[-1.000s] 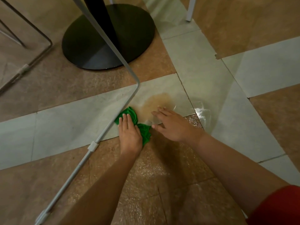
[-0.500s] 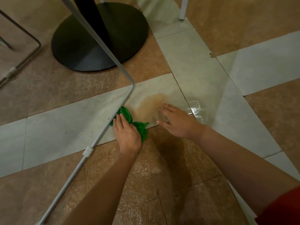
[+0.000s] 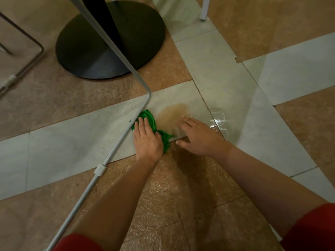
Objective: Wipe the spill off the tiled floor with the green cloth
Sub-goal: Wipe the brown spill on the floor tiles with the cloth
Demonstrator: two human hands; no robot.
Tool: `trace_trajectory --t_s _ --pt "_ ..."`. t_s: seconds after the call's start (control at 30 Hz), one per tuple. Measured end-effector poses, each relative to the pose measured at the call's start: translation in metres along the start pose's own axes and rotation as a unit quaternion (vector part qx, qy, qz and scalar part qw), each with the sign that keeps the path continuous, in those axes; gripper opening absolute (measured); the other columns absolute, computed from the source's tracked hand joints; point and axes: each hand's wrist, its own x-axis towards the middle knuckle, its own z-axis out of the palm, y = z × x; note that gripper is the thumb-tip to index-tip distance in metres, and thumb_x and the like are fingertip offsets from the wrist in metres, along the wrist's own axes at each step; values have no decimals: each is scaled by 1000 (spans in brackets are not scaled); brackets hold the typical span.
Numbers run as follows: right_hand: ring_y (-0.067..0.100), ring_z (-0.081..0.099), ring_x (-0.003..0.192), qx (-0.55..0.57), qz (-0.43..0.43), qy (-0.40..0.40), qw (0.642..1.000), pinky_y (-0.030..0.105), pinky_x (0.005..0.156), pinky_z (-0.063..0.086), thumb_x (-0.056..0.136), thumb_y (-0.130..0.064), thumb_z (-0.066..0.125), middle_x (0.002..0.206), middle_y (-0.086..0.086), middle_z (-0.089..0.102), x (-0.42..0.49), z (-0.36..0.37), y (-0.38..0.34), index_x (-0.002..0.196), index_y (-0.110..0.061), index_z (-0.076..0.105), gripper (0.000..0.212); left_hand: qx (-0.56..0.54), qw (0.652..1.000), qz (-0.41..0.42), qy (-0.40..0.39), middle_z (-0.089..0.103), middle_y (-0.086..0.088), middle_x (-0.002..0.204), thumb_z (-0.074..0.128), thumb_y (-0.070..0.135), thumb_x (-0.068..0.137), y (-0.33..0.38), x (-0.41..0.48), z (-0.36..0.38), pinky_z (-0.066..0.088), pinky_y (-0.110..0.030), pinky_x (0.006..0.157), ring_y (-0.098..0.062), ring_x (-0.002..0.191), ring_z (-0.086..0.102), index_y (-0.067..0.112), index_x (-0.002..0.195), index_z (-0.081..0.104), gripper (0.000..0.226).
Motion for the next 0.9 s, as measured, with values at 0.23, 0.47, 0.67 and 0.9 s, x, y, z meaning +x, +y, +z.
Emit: trace_trajectory --t_s 0.23,0.47,0.67,0.9 --pt "21 10 145 2 0 12 1000 36 118 12 92 -48 46 158 5 10 4 0 -1 150 -21 15 71 -9 1000 15 -9 5 -10 156 32 23 97 -10 -2 -5 2 -37 118 -23 144 -1 8 147 9 58" --pt "20 7 146 30 16 11 999 35 116 10 93 -49 44 159 4 8 5 -3 -1 150 -23 13 70 -12 995 88 -47 1 -6 157 31 22 96 -2 -9 -2 1 -37 118 -18 144 -6 12 148 3 59" --pt "21 9 145 73 42 12 996 36 115 12 93 -48 45 159 2 9 1 -13 12 150 -23 15 68 -18 1000 16 -15 4 -9 157 34 22 96 -12 2 -7 3 -36 118 -22 144 0 9 148 7 60" --pt "21 9 145 77 50 4 996 33 115 13 93 -47 46 159 3 8 0 -10 15 150 -23 15 69 12 986 155 -64 2 -7 157 35 19 95 -21 -3 -11 -2 -32 117 -19 144 -4 11 148 5 61"
